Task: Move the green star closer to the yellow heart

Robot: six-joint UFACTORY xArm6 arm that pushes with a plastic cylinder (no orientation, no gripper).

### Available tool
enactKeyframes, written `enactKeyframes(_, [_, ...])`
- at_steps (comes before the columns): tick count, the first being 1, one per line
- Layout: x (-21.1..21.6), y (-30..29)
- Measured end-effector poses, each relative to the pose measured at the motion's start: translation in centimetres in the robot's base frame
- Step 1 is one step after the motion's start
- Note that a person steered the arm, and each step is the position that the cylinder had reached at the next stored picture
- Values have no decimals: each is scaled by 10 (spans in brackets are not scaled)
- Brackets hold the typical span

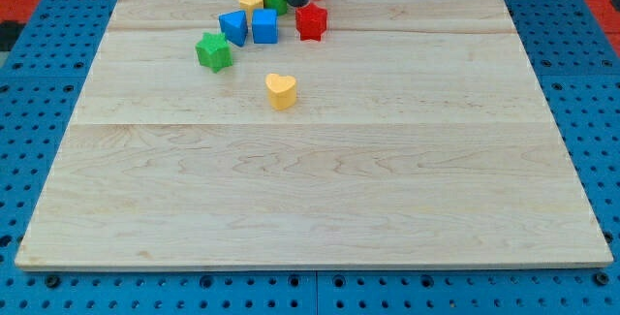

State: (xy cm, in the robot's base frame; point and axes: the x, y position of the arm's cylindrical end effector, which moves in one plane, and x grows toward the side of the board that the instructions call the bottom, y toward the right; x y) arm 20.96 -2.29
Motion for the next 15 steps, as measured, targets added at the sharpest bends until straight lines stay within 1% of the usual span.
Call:
enactKeyframes(1, [0,42])
enactKeyframes(2, [-3,117])
enactKeyframes(3, [17,194])
enactKeyframes(4, [76,209])
enactKeyframes(5, [145,179])
enactKeyframes(6, [153,90])
enactKeyframes(7, [152,10])
enactKeyframes(8, [128,-35])
enactKeyframes(10, [107,-76])
enactKeyframes(12, [93,-147])
enactKeyframes(13, [81,-167])
enactKeyframes(14, [91,-186])
enactKeyframes(15, [126,-178])
